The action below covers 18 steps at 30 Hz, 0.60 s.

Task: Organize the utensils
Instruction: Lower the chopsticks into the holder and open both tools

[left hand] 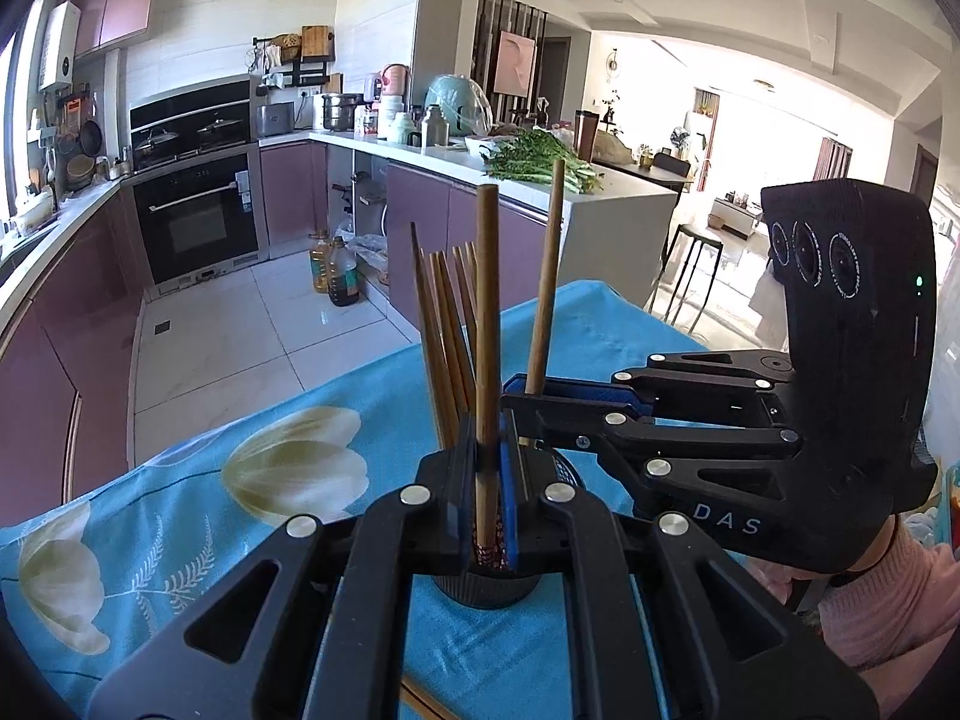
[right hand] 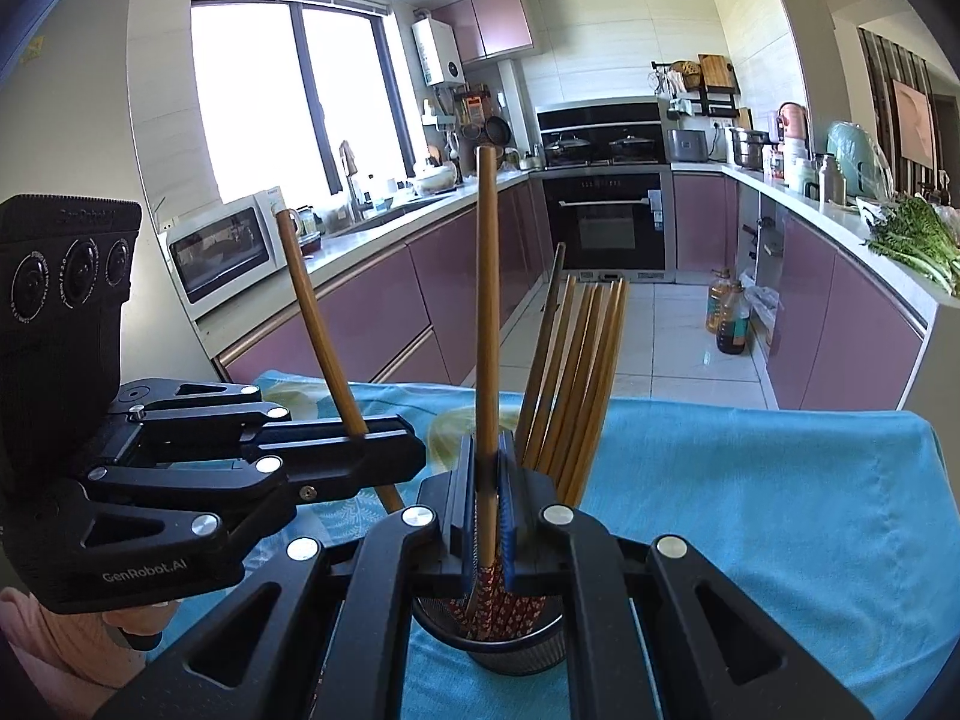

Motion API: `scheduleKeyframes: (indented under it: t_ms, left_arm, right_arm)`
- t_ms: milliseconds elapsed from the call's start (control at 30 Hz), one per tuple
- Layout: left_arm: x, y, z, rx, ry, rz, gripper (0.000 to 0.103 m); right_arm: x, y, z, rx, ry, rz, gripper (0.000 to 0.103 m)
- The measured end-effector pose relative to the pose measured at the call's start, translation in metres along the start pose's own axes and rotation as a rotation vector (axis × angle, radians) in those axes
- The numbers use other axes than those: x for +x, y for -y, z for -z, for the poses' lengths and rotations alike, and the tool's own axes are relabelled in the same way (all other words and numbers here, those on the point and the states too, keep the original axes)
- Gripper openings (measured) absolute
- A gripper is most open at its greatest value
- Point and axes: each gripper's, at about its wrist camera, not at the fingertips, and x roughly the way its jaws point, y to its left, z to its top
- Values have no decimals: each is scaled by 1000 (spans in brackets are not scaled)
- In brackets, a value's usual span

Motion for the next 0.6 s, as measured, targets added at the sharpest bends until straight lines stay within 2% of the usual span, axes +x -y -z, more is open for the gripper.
scheduleKeyframes:
  t_ms: [267,600]
  left_arm:
    - [12,-6,-1,-12,-43,9,8]
    - [27,-13,-5,-45,-72,-13,8]
  right_arm:
    - [12,9,4,42,-41,-7,6]
    - [18,14,2,76,-46,2,7]
